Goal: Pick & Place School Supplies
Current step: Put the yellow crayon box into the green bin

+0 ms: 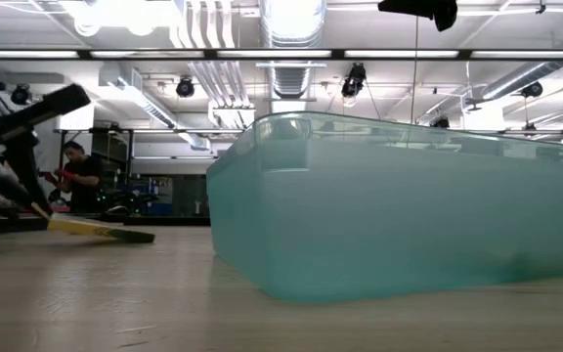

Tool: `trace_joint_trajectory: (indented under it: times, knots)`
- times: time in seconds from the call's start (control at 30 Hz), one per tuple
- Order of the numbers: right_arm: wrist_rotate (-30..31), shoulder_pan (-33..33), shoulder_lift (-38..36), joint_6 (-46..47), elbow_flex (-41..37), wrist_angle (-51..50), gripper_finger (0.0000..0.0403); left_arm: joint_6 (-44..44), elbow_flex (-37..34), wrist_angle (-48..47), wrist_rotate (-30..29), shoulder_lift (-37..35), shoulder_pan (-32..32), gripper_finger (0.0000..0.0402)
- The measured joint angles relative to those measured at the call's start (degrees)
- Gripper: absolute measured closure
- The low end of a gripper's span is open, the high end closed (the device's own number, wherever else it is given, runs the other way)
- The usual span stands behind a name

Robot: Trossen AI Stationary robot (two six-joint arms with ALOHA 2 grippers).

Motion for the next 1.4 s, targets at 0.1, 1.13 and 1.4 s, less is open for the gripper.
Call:
trace_joint_trajectory:
  times: [0.1, 1.13, 1.4]
  knots:
    - [0.00, 0.01, 0.00, -0.02, 0.00, 0.00, 0.0199, 2.46, 1.26, -2.46, -1.47, -1.44, 0.08, 0.0398]
    - [-0.01, -0.01, 0.00, 0.08, 0.02, 0.00, 0.0199, 97.69, 30.19, 21.70, -27.89, -3.67, 9.00, 0.0398]
    - [-0.01, -0.01, 0.00, -0.03, 0.02, 0.00, 0.0199, 109.46, 29.82, 36.19, -15.22, -2.59, 14.28, 0.0396]
